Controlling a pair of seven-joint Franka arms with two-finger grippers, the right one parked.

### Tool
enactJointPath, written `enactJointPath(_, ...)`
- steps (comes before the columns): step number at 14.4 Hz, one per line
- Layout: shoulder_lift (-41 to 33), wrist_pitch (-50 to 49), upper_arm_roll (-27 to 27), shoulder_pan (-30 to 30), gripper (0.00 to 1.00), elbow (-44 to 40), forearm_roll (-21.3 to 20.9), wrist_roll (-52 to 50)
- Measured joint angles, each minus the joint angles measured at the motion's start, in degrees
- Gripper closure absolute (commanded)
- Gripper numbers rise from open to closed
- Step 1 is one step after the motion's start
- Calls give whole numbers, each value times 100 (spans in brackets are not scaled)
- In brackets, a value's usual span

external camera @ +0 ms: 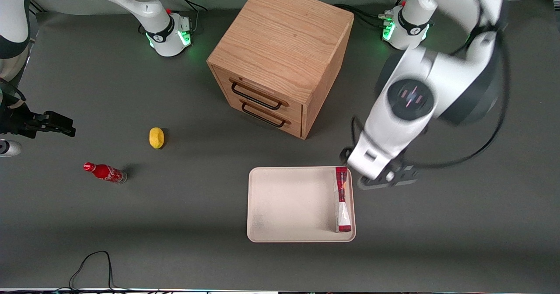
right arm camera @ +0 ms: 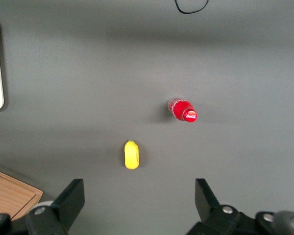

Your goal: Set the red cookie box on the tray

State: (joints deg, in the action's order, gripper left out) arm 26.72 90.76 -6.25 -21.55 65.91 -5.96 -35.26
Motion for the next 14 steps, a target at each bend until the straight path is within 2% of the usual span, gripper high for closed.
enactJointPath(3, -796, -900, 27, 187, 1, 31, -1, 273)
enactJointPath(5, -1097, -1160, 44, 494, 1, 49, 19, 703)
enactJointPath(10, -1404, -1322, 80, 1701, 0, 161, 345, 2345)
enactJointPath(14, -1429, -1243, 89, 2444, 0, 357, 600, 3301)
